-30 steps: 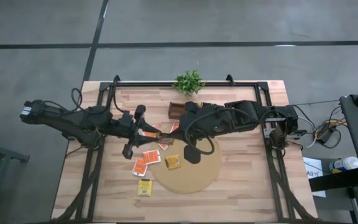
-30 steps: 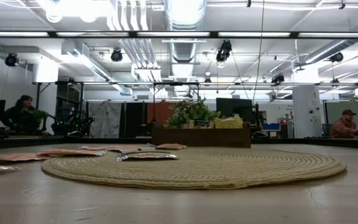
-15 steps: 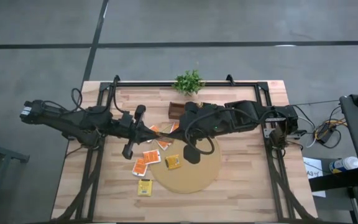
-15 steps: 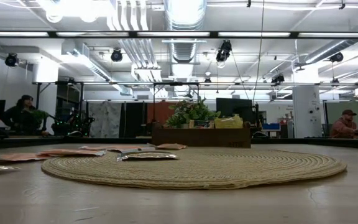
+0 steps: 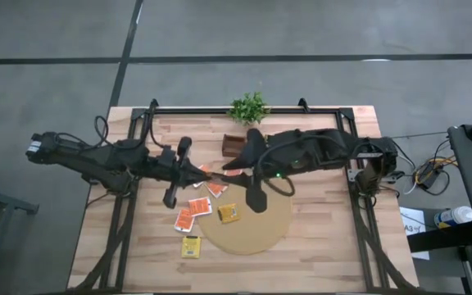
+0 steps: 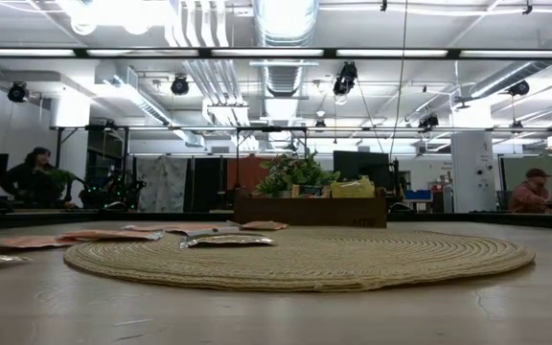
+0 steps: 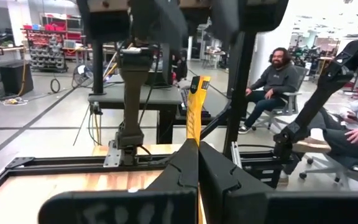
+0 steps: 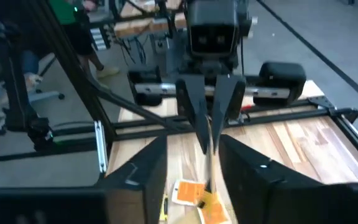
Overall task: Pick & Place Tea
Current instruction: Put the orange tea bag into the middle section of the wooden organizer
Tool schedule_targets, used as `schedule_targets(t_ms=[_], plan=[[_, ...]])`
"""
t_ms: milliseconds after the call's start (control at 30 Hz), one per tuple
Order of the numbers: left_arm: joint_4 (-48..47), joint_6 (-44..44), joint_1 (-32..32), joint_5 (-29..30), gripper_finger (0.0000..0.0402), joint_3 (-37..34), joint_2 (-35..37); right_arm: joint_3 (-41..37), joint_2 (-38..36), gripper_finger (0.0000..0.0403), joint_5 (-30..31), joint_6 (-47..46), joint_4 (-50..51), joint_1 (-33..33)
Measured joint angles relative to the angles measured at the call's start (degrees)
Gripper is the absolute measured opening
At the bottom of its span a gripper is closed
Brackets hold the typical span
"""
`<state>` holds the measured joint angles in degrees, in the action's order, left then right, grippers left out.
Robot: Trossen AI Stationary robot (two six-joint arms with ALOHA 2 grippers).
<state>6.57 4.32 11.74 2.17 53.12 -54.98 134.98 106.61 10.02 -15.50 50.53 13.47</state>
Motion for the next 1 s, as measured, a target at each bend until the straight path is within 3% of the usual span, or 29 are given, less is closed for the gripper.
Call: schedule_targets(t_ms=[200,600,833,1000], plan=[[0.1,0.2,-4.3,-0.5,0.0000,0.0,-0.2,0.0,-3.3,0.0176,0.1,-0.3,-0.1,0.0],[1.1,2.0,-20.1,-17.5,0.0000,0.0,-6.3,0.0,-8.5,0.0172,0.7,-0.4,0.3,0.2],[8.9,4.8,-28.4,-25.6,0.0000,0.0,-13.0,0.0,-9.4,0.0167,5.4,0.4,3.5,0.1],[17.0,4.5,-30.1,-26.5,0.0000,0.0,-18.0,0.0,-9.5,0.0166,6.7,4.3,6.9,0.1]])
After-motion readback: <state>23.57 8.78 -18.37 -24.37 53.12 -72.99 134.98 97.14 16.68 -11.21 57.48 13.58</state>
